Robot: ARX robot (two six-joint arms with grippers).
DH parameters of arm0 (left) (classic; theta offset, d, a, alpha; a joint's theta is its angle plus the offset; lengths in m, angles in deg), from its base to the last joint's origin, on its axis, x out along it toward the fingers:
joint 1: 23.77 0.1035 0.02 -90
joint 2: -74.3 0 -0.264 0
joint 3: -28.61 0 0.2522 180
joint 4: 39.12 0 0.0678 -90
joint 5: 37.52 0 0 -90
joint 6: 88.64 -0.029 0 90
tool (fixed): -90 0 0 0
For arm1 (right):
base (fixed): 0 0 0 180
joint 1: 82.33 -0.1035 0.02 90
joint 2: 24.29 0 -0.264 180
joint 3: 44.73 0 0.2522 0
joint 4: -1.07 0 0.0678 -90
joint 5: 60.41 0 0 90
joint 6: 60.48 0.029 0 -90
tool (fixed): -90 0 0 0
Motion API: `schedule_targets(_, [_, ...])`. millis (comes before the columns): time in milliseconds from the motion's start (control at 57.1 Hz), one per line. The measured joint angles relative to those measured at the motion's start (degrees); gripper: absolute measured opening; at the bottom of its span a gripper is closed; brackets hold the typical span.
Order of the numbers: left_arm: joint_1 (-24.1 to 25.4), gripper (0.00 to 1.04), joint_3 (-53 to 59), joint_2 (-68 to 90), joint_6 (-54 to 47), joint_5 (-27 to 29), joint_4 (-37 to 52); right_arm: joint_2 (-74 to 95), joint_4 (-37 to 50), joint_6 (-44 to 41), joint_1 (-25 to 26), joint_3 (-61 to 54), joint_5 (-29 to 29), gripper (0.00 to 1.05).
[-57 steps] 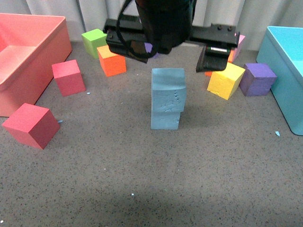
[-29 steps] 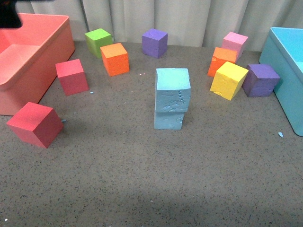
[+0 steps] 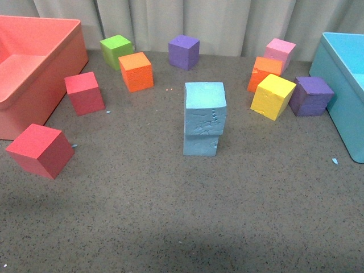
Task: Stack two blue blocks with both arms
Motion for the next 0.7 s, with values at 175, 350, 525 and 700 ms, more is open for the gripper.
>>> schedule_targets(175, [2.08, 0.04, 2.32, -8.09, 0.00, -1.90, -5.88, 0.00, 0.00, 0.00, 0.00, 0.00, 0.02, 0.95])
schedule_targets(350, [6.34, 0.04, 3.83, -15.85, -0.04, -6.99, -12.17, 0.00, 0.00, 0.00, 0.00, 0.00, 0.02, 0.95])
schedule_targets(525, [7.82, 0.04, 4.28, -23.96, -0.04, -7.54, -18.97, 0.00, 0.00, 0.00, 0.00, 0.00, 0.00, 0.95])
schedule_targets(700, [7.87, 0.04, 4.31, -31.61, -0.04, -7.54, -25.90, 0.00, 0.00, 0.00, 0.00, 0.00, 0.00, 0.95])
